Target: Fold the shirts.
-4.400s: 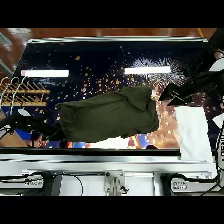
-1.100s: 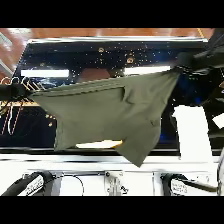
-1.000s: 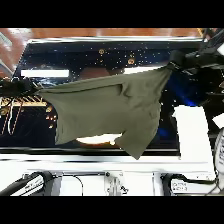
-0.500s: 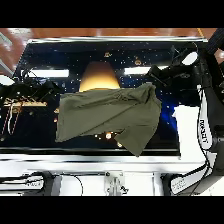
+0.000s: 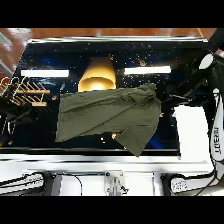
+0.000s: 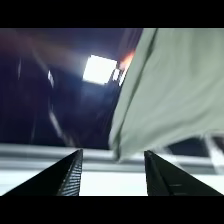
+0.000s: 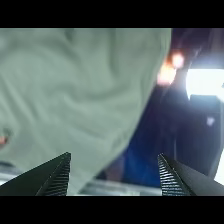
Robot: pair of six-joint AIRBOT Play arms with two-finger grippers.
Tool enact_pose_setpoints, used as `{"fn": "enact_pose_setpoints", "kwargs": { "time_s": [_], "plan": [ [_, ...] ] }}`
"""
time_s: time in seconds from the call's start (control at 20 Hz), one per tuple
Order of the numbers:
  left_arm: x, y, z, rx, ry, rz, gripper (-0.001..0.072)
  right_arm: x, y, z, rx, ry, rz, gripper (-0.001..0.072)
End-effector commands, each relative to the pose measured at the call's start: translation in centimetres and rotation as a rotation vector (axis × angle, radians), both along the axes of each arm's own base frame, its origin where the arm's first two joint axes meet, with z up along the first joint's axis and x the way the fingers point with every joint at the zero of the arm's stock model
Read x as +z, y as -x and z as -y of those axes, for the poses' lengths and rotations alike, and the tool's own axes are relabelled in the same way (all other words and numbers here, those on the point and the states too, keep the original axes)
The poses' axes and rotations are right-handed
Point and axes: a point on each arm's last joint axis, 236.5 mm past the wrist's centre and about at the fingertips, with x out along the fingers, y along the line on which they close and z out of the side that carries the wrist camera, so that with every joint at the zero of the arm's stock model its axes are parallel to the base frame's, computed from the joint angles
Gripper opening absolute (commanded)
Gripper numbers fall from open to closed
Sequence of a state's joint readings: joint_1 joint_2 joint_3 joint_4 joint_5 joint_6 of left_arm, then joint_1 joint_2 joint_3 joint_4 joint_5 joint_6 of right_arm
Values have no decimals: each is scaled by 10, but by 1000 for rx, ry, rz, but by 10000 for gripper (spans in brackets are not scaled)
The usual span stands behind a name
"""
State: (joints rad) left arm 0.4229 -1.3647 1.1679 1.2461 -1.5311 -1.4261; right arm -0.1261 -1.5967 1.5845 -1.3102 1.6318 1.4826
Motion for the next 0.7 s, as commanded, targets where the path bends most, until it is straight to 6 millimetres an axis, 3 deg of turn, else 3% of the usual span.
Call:
{"fn": "enact_pose_setpoints", "kwargs": {
  "time_s": [0.0, 0.1, 0.25, 0.65],
  "plan": [
    [-31, 43, 37, -34, 114, -54, 482, -19, 30, -8, -16, -43, -30, 660],
    [-53, 53, 58, -12, 159, -72, 482, -33, 40, -20, -15, -81, -58, 660],
    [-76, 54, 64, 0, 129, -60, 482, -43, 46, -34, 19, -93, -68, 660],
    [-94, 59, 85, -19, 146, -77, 481, -42, 32, -46, 9, -125, -13, 660]
  ]
}}
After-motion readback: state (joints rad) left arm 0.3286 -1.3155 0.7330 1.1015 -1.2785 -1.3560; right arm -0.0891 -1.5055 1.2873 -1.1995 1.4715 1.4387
